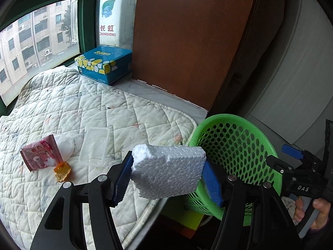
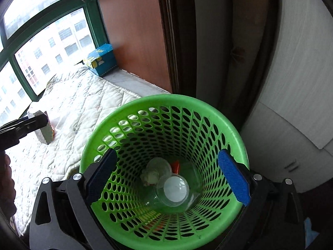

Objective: Collect trash
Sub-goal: 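Open the left tool over the basket to drop the foam block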

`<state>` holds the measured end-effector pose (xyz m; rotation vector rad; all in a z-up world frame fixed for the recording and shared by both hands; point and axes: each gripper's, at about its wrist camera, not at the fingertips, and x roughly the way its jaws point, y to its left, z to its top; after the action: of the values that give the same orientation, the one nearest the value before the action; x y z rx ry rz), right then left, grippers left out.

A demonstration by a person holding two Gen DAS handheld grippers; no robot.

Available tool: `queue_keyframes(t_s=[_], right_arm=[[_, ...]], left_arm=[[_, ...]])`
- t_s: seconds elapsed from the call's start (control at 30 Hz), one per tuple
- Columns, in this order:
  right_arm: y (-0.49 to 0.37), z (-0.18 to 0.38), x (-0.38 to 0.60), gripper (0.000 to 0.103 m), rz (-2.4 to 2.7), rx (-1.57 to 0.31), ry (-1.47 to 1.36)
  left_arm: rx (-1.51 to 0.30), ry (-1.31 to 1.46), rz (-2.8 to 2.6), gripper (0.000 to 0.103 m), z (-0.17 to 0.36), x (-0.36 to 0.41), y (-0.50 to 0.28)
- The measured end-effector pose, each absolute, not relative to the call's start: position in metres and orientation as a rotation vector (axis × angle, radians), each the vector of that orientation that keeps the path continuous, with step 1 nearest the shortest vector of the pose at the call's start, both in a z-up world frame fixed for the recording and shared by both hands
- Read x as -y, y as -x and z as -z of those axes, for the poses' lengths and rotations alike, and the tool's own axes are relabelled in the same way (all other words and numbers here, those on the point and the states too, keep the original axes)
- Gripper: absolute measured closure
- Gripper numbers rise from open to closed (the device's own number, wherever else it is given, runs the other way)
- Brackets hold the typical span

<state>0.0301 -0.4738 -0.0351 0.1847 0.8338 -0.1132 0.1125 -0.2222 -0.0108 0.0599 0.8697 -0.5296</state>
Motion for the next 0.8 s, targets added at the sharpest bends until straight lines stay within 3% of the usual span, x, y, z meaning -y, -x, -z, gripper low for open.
queue_keyframes(t_s=[0.8], right_arm=[[0.021,0.005,0.502,0.007,0.200,-0.706,-0.271]], left_arm=[[-0.963,-0.146,0.711,0.038,0.042,0.302,-0.090]])
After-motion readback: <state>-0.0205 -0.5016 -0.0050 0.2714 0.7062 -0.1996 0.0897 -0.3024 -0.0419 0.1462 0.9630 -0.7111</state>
